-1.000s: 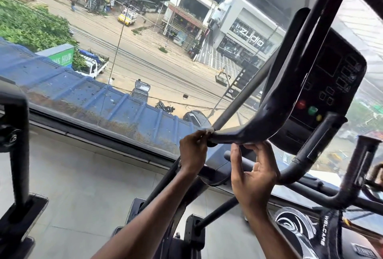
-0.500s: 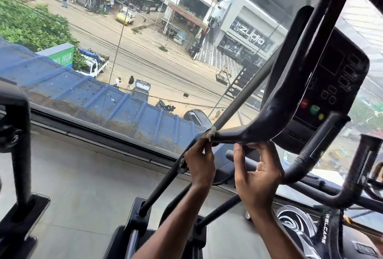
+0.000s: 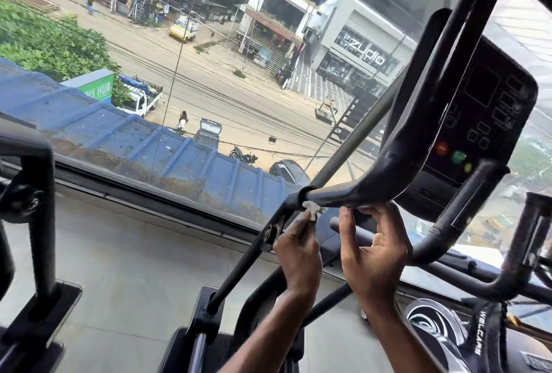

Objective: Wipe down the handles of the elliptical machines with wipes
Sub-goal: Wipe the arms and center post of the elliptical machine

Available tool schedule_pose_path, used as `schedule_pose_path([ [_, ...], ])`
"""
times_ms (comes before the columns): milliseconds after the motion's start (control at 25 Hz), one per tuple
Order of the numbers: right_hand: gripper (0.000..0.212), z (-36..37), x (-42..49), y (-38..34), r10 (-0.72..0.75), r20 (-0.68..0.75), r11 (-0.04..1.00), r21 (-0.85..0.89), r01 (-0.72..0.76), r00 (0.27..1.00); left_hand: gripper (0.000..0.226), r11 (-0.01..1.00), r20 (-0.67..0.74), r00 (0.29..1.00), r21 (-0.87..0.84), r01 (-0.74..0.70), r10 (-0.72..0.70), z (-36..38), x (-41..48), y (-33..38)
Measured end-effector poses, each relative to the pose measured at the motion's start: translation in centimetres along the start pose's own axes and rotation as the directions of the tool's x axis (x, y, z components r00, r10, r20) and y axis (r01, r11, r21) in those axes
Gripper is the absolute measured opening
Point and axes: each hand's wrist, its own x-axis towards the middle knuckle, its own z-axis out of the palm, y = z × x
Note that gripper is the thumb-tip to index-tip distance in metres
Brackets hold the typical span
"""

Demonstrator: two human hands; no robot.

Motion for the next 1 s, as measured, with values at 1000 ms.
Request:
schedule_pose_path([
  [1000, 0.026, 0.4, 0.0, -1.7, -0.038, -0.076, 0.997, -0.063, 0.034, 0.996, 0.023, 0.947, 0.165, 0.933, -0.036, -0.320, 0.321, -1.3, -0.5, 11.9],
])
